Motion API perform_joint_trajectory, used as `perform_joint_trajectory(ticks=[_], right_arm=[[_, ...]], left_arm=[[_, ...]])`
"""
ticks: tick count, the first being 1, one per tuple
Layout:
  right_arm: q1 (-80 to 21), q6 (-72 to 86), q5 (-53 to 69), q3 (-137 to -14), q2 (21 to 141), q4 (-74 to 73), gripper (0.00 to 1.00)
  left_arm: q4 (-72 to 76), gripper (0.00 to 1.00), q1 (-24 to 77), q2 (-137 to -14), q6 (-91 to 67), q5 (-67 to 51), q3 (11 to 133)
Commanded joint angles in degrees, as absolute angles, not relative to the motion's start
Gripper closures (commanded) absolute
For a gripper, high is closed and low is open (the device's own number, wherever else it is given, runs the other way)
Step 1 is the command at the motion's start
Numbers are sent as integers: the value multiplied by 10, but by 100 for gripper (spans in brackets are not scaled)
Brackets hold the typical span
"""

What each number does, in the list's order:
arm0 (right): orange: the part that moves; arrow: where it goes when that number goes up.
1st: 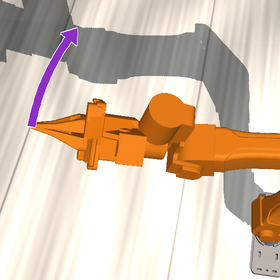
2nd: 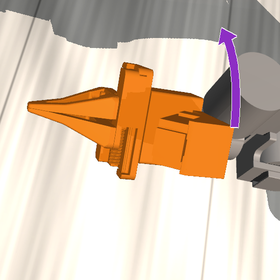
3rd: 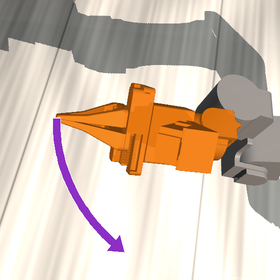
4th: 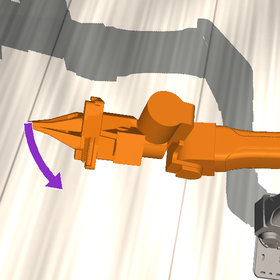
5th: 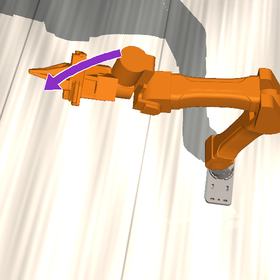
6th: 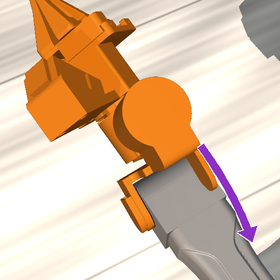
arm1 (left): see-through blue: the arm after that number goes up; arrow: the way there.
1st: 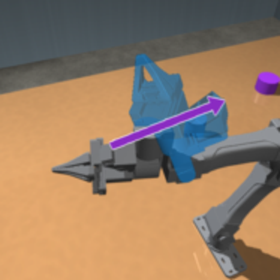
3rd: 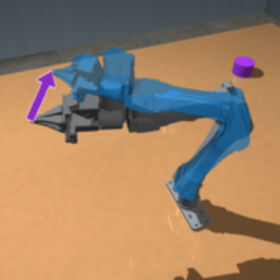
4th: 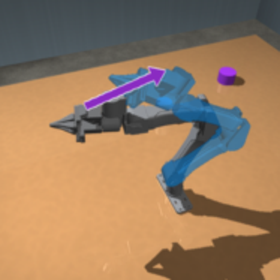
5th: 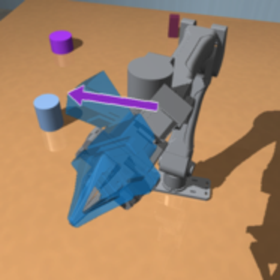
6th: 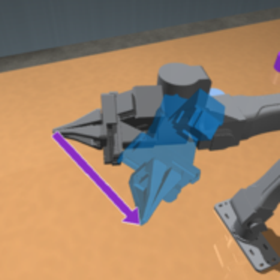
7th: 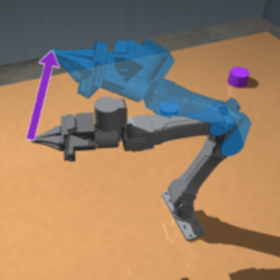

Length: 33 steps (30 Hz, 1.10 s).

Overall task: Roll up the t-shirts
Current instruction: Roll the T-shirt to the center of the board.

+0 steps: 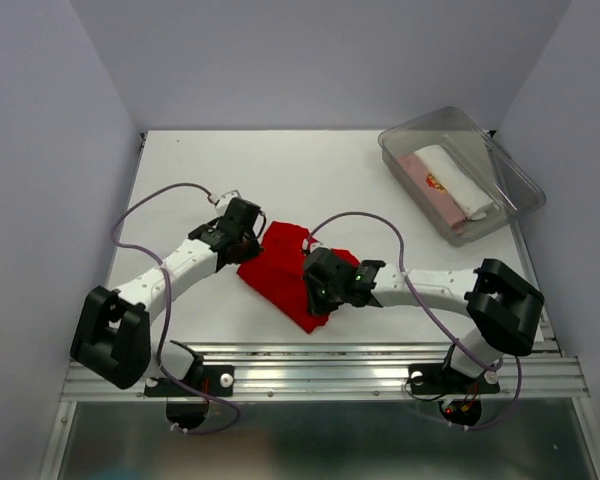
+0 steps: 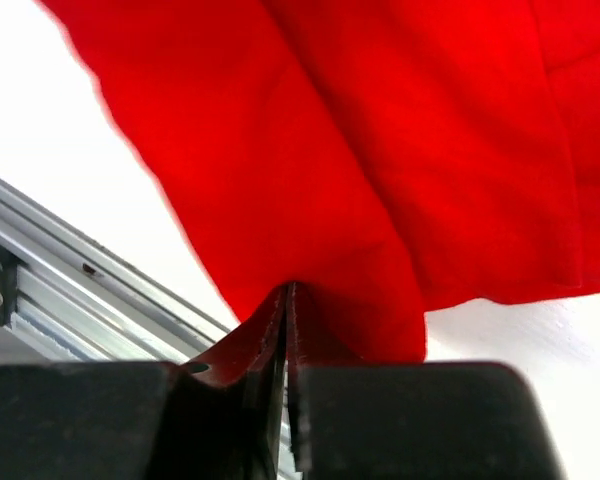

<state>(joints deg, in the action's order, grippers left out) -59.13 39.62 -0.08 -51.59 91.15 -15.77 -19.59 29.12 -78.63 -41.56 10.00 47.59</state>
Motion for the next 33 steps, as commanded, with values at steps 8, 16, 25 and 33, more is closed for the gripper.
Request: perform_joint_trajectory(ticks=[8, 16, 25, 33], right_arm=[[-660, 281, -223, -727, 950, -320, 61], [-702, 201, -286, -809, 1045, -321, 34], [-750, 151, -344, -844, 1096, -317, 34], [-768, 142, -386, -842, 1134, -295, 34]], left_arm=[[-312, 96, 192, -646, -350, 154, 587], [-340, 80, 101, -576, -374, 132, 551], [-334, 79, 78, -577, -358, 115, 539], [-332, 79, 76, -577, -351, 106, 530]])
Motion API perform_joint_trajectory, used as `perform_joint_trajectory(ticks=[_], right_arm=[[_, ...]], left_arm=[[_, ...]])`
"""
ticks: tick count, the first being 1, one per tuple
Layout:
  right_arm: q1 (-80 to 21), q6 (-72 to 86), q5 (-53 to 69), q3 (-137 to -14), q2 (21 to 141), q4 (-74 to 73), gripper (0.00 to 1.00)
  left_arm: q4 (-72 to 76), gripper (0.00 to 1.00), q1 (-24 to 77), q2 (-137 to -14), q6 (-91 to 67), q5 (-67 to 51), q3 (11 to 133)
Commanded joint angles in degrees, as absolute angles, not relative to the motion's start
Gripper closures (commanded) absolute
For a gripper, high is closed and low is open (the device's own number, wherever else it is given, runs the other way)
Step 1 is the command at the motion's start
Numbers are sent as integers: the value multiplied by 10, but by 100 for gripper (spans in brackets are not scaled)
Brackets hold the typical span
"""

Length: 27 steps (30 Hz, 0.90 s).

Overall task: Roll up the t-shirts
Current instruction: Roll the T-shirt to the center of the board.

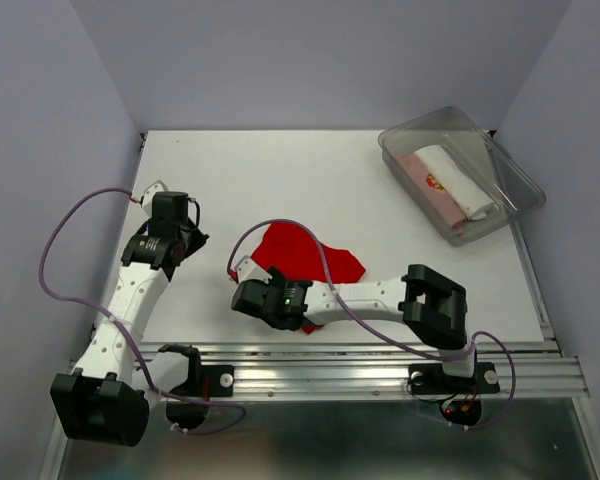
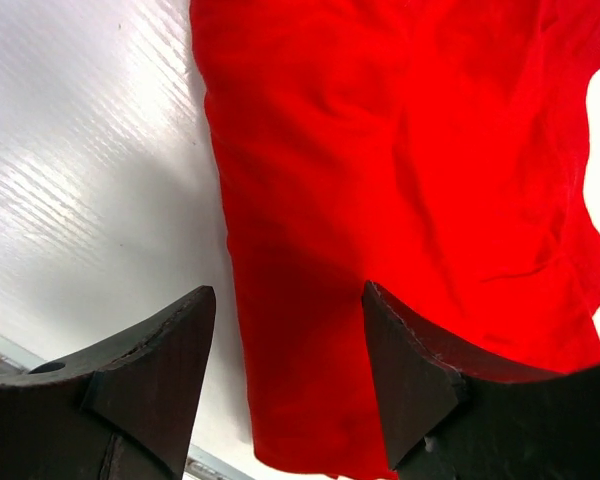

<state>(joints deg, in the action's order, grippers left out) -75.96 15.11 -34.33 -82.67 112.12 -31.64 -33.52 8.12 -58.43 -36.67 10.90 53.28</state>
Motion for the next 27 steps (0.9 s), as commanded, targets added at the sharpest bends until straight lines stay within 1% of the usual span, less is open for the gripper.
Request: perform_joint_trajectory(ticks=[1, 5, 10, 13, 15, 16, 17, 19, 20, 21, 22, 23, 24, 27], right_arm=[[-768, 142, -386, -839, 1135, -291, 34], [-768, 142, -383, -831, 1150, -273, 35], [-768, 137, -413, -822, 1189, -256, 35], [-768, 137, -438, -809, 1209, -243, 40], [-768, 153, -470, -801, 1218, -233, 59], [-768, 156, -475, -798, 1218, -229, 64], [-768, 158, -478, -795, 1216, -221, 77], [-768, 174, -463, -793, 1199, -219, 88], [-762, 180, -449, -790, 1190, -214, 95], [-762, 191, -413, -787, 1180, -211, 99], [-748, 200, -390, -781, 1155, -206, 99], [-740, 209, -364, -770, 1141, -196, 99], [-731, 227, -308, -762, 1128, -189, 99], [-688, 259, -190, -731, 1079, -156, 99]], left_arm=[[-330, 79, 76, -575, -349, 104, 529], [-329, 79, 76, -565, -347, 103, 522], [-320, 80, 76, -563, -354, 91, 506], [-318, 80, 76, -564, -354, 91, 503], [-321, 80, 76, -563, -354, 94, 504], [-321, 80, 76, -562, -354, 95, 504], [-323, 80, 75, -562, -354, 96, 504], [-327, 80, 75, -560, -354, 98, 506], [-327, 80, 74, -556, -354, 98, 505], [-329, 80, 74, -554, -354, 99, 504], [-329, 80, 74, -551, -354, 99, 504], [-330, 80, 74, -546, -354, 99, 503], [-330, 80, 74, -546, -353, 100, 504], [-330, 80, 74, -539, -352, 99, 501]])
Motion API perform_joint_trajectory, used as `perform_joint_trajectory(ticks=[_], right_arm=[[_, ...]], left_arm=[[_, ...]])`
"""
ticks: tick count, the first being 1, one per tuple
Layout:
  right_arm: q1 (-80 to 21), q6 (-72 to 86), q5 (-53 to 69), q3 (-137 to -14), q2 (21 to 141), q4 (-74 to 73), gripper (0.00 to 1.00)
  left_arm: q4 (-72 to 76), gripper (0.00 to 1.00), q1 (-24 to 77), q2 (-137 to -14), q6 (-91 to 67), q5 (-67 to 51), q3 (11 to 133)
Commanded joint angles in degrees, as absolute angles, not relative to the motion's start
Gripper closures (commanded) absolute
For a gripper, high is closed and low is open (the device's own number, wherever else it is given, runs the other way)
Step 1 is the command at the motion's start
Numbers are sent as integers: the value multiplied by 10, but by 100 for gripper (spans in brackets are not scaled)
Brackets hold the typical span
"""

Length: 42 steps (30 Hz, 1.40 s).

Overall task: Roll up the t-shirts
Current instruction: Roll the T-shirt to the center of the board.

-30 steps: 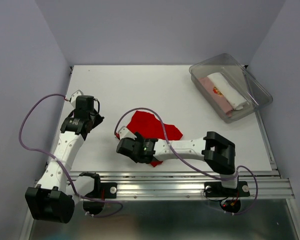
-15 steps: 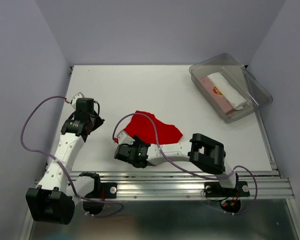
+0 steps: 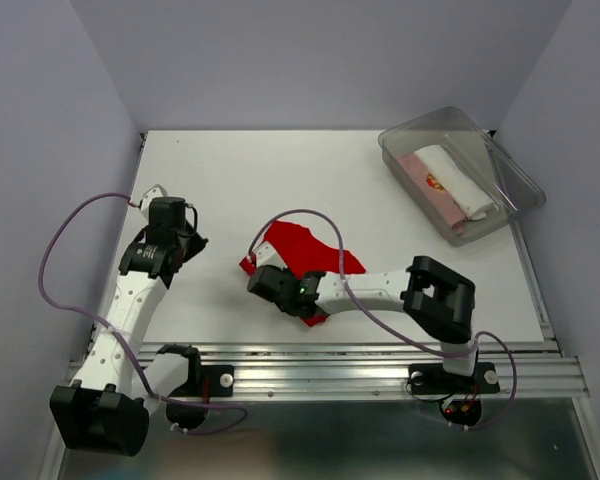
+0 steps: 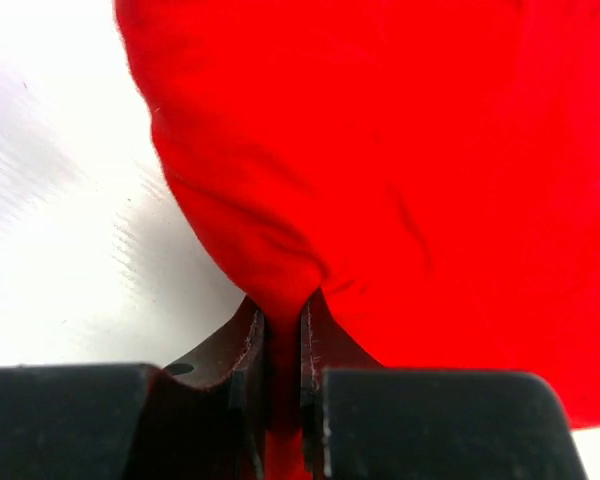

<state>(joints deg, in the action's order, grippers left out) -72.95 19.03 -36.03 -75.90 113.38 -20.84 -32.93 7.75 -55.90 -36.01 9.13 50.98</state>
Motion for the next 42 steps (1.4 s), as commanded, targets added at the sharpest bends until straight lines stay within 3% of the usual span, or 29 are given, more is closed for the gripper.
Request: perform_joint_trajectory(ticks=[1, 19, 27, 30, 31, 33, 42], right_arm=[[-667, 264, -164, -725, 1065, -151, 99], [-513, 390, 299, -710, 1073, -70, 99], [-489, 441, 385, -694, 1110, -9, 99], [-483, 448, 409, -693, 1117, -6, 99], [-478, 453, 423, -692, 1121, -7, 99], [-473, 456, 433, -688, 1126, 11, 94], [-452, 460, 474, -679, 1149, 25, 93]], left_arm=[[-328, 80, 74, -539, -352, 98, 500], [-312, 80, 73, -556, -325, 76, 500], [-300, 81, 73, -566, -315, 42, 498], [-274, 85, 75, -564, -316, 5, 480], [-270, 93, 76, -565, -318, 3, 475], [-261, 96, 86, -562, -330, -3, 471], [-262, 100, 189, -577, -353, 17, 473]])
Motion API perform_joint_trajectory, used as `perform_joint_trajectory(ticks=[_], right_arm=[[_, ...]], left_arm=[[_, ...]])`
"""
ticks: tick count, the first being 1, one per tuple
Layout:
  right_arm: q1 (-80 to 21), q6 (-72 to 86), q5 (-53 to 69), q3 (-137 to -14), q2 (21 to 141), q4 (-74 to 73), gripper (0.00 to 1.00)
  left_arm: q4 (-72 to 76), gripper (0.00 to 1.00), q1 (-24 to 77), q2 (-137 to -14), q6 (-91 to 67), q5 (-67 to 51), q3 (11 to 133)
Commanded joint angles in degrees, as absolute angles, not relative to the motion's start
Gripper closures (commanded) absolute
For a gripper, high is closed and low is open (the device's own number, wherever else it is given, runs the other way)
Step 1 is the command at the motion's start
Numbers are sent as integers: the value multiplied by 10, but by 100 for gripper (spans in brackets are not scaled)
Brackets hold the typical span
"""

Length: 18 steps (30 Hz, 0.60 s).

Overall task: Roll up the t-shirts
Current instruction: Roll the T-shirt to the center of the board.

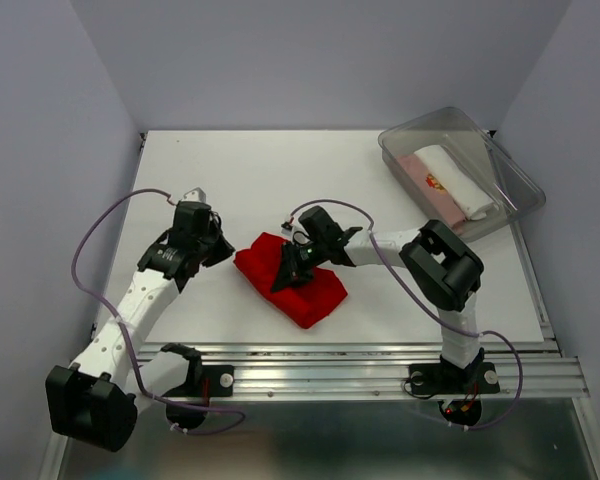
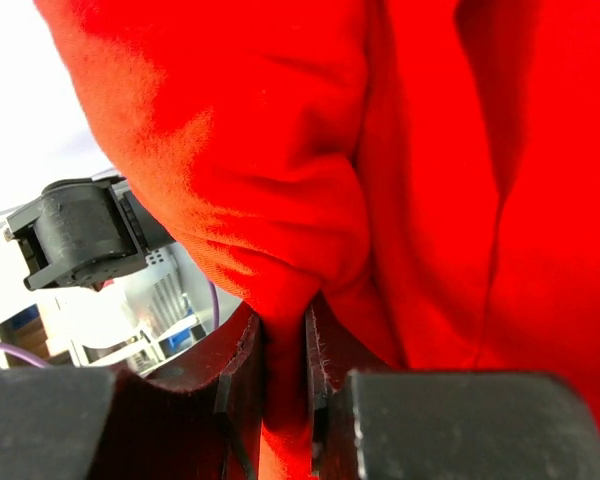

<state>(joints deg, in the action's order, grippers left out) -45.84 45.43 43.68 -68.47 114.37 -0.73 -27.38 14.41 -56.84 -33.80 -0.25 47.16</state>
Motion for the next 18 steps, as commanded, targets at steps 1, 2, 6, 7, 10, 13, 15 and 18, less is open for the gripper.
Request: perform_joint_trajectory(ticks=[1, 2, 6, 7, 10, 13, 15, 18], right_arm=[[-452, 460, 475, -679, 1150, 25, 93], [-452, 457, 478, -678, 1154, 25, 93], [-446, 454, 483, -678, 1163, 25, 93], [-446, 454, 484, -677, 1164, 25, 93], [-446, 449, 490, -674, 1166, 25, 93], [-446, 447, 492, -669, 1166, 25, 92], [-441, 446, 494, -667, 1165, 25, 92], [-441, 449, 501, -662, 1163, 28, 92]], left_arm=[[-259, 100, 200, -579, -363, 20, 472], [-257, 100, 211, -587, -370, 21, 470], [-256, 100, 239, -604, -393, 29, 466], [-253, 100, 242, -607, -395, 28, 463], [-236, 100, 243, -630, -385, 17, 458], [-219, 100, 243, -673, -367, 13, 462], [-208, 100, 243, -706, -360, 13, 471], [-200, 100, 243, -737, -354, 7, 481]])
